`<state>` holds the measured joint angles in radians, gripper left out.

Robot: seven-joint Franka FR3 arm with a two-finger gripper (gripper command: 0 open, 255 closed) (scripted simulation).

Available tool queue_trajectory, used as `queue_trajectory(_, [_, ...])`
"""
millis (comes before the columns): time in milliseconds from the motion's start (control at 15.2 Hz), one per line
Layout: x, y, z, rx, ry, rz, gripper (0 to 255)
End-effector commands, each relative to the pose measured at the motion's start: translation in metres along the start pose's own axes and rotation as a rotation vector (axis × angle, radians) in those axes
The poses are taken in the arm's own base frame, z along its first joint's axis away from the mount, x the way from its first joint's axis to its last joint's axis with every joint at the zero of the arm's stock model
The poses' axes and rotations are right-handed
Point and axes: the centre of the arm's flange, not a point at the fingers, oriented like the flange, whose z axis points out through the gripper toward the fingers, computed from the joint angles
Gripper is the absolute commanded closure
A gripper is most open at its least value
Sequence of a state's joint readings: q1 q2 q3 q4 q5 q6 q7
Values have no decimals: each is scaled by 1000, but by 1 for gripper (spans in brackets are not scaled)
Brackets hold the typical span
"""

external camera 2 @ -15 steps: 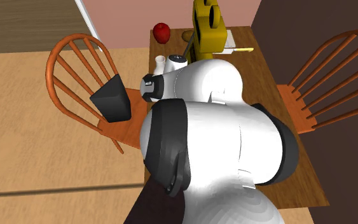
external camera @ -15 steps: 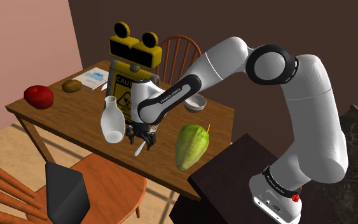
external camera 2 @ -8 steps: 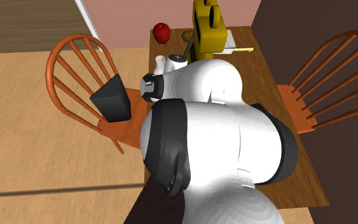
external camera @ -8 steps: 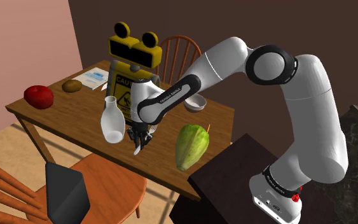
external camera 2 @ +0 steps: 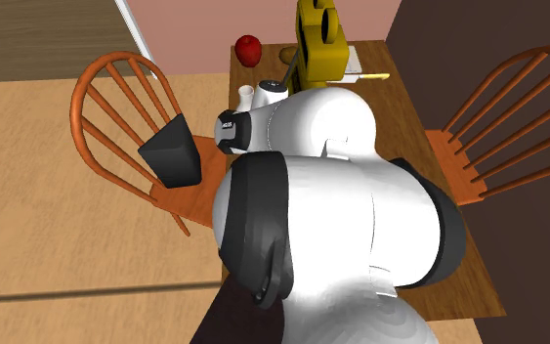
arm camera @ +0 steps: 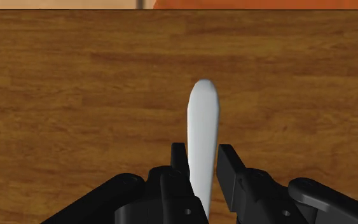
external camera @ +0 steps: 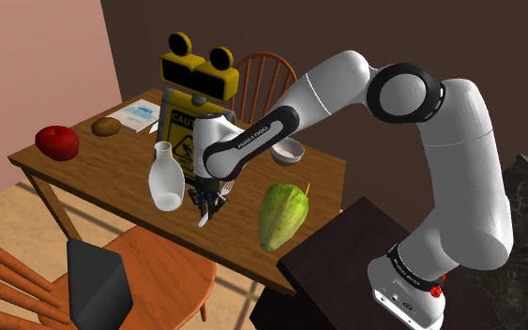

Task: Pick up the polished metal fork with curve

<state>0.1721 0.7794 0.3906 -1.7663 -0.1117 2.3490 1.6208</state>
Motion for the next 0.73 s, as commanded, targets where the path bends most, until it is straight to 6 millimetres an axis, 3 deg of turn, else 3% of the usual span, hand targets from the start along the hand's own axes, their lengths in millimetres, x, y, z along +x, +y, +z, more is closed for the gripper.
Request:
queue_trajectory(0, [-2, 2, -10, -1, 0, 0, 255])
queue_trajectory(660, [-12, 10, -62, -1, 0, 0, 255])
